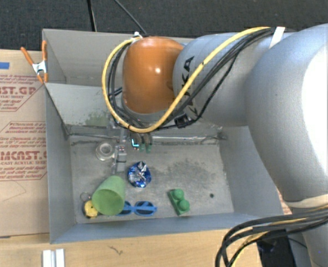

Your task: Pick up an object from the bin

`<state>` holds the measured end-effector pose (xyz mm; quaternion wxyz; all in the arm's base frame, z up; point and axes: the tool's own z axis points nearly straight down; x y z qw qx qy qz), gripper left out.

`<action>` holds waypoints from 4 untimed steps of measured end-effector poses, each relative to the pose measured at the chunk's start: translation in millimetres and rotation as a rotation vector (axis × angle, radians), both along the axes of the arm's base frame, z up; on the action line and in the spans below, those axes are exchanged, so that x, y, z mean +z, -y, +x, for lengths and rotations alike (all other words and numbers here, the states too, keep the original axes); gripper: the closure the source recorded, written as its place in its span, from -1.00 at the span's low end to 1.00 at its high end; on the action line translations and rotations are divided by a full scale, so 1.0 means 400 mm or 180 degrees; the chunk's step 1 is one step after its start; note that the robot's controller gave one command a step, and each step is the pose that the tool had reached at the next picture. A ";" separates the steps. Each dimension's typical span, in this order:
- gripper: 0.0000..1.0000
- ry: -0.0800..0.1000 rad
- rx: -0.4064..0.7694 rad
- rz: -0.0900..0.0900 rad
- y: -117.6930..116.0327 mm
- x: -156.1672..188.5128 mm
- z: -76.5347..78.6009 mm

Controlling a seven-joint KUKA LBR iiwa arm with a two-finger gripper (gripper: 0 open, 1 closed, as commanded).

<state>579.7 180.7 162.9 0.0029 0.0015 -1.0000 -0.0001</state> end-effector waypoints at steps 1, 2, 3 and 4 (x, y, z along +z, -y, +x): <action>-1.00 -0.0011 -0.0284 -0.0002 0.264 -0.238 -0.022; 1.00 0.0025 -0.0258 0.0009 0.252 -0.225 -0.015; 1.00 0.0059 0.0617 0.0005 0.213 -0.224 -0.118; 1.00 0.0051 0.0725 0.0002 0.237 0.092 -0.095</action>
Offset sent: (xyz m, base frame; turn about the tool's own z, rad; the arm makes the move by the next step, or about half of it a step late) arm -0.0073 -0.1028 -0.0929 0.0819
